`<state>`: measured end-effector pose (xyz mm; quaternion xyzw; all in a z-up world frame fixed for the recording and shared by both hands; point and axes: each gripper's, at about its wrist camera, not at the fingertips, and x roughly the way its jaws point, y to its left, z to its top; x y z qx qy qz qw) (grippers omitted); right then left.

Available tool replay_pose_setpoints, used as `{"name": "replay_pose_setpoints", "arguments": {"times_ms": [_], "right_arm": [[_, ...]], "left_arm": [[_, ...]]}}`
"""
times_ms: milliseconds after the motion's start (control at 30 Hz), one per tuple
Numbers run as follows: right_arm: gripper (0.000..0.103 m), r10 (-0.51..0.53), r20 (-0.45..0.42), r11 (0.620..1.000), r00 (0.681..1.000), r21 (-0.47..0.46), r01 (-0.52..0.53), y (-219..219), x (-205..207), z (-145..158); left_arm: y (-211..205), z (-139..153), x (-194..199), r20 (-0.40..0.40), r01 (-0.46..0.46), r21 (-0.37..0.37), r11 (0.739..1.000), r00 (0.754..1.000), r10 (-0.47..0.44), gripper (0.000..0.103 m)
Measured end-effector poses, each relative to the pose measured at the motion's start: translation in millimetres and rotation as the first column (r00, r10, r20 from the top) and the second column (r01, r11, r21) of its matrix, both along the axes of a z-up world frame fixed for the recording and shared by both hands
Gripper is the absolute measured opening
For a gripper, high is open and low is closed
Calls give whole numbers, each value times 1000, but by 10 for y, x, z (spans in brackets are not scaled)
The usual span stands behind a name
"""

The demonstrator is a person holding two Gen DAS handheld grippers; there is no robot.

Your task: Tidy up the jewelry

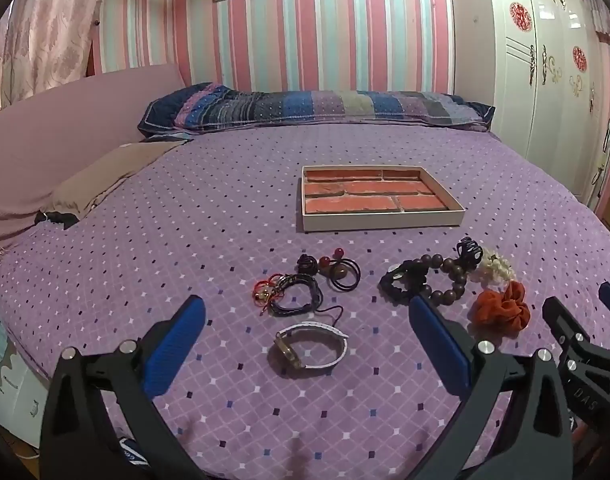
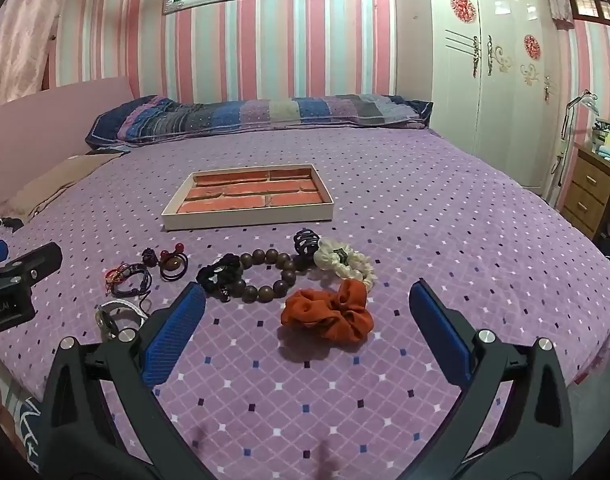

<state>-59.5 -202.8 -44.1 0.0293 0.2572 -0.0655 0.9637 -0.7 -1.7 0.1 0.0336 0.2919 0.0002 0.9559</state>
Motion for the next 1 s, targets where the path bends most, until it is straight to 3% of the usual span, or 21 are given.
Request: {"name": "replay_pose_setpoints", "arguments": {"times_ms": [233, 1000], "right_arm": [[99, 1, 10, 1000, 1000, -8, -1, -37, 22, 149], [99, -10, 15, 1000, 1000, -15, 10, -61, 8, 161]], "left_arm": [[6, -26, -39, -1, -1, -8, 1000, 1000, 1, 99], [69, -106, -17, -16, -8, -17, 1000, 1000, 7, 99]]}}
